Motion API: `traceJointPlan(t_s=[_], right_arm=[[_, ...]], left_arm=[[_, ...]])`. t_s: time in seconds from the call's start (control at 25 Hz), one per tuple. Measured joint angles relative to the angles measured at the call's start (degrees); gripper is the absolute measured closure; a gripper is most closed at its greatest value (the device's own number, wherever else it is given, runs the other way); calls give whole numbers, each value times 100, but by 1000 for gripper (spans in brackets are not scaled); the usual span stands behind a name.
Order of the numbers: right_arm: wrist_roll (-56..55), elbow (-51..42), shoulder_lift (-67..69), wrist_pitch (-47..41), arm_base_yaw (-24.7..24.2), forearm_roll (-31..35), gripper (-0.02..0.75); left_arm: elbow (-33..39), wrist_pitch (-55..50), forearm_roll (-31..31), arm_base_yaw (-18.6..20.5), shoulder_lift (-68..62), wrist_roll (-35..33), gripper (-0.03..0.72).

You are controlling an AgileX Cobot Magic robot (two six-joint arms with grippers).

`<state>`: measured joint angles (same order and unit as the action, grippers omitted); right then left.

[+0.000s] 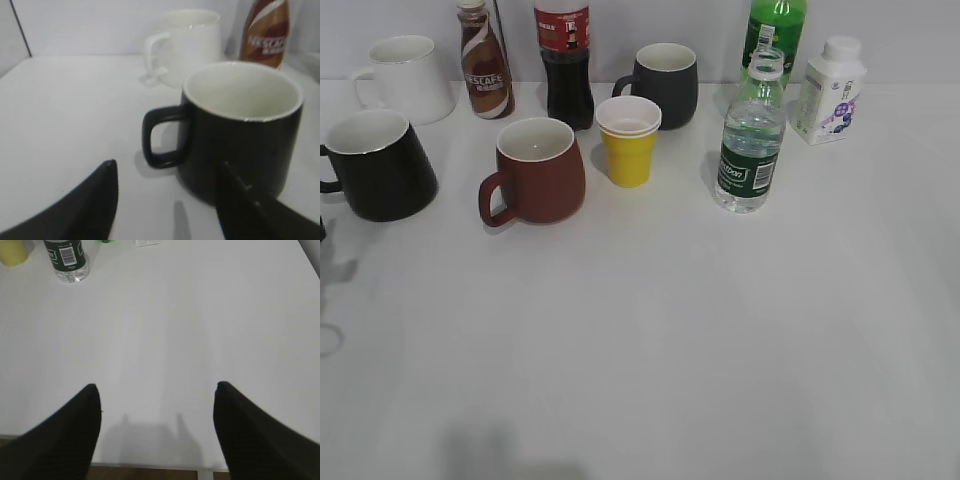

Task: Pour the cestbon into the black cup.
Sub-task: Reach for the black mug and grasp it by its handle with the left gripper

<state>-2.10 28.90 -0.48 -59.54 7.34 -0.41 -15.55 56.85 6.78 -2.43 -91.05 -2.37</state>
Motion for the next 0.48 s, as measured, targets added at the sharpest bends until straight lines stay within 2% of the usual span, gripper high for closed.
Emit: traceJointPlan(t_s=[0.12,0.24,0.36,0.48], right_arm=[[0,0,0,0,0,0,213],[0,0,0,0,0,0,213],[0,0,0,0,0,0,213],[0,0,0,0,0,0,213]], left_arm=[[-5,240,373,18,-330,128,261],[-98,411,277,243,-631,682,280],[-258,661,-384,701,-878,1131,286],[-400,935,-1600,1278,-1095,1418,286]])
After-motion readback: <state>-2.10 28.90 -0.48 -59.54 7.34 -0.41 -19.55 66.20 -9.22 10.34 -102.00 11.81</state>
